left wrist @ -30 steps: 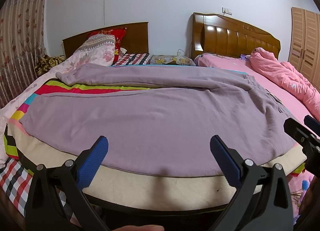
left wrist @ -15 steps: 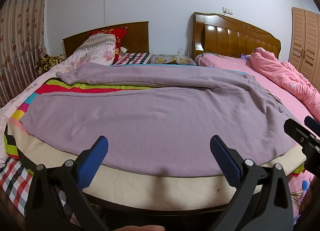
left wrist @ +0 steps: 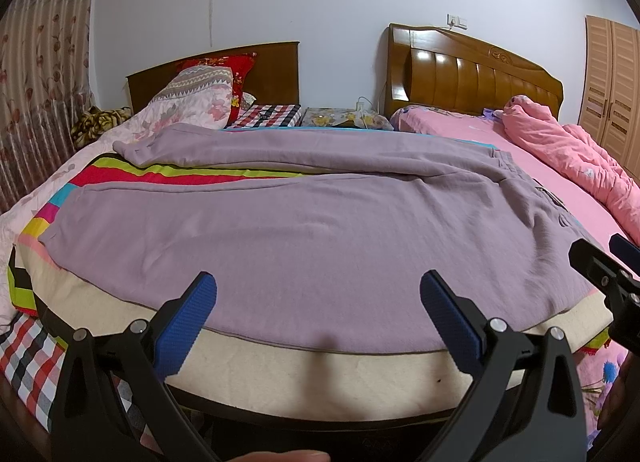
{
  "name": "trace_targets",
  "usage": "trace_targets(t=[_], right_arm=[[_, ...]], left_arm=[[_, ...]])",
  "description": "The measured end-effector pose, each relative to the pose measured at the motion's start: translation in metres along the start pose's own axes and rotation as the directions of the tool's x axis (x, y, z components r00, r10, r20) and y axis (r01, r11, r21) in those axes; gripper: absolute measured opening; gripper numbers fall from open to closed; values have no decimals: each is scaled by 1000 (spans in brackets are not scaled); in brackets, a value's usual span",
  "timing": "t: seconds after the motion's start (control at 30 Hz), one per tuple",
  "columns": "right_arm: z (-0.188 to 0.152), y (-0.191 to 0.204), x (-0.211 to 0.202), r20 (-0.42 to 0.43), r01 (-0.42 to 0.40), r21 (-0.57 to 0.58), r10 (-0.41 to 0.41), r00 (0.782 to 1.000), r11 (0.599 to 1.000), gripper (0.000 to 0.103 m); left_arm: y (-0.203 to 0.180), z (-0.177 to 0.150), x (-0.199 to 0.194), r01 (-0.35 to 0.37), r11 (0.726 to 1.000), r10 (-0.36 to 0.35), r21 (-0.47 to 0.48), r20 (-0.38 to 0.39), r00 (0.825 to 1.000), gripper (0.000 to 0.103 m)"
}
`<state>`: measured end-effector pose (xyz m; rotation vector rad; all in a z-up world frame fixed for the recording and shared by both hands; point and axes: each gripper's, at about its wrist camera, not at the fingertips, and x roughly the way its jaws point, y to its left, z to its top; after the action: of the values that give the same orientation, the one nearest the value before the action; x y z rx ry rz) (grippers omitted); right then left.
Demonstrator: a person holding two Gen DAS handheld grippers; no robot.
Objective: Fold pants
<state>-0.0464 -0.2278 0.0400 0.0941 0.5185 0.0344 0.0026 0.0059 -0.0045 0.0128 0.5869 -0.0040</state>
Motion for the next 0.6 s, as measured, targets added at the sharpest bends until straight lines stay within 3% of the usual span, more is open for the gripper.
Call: trace_targets(t=[0.6], right_arm=[[-4, -1, 3, -9, 0, 2, 0, 1000, 1000, 99]], left_arm=[[-1, -1, -1, 1, 1000, -1, 0, -6, 1000, 102]])
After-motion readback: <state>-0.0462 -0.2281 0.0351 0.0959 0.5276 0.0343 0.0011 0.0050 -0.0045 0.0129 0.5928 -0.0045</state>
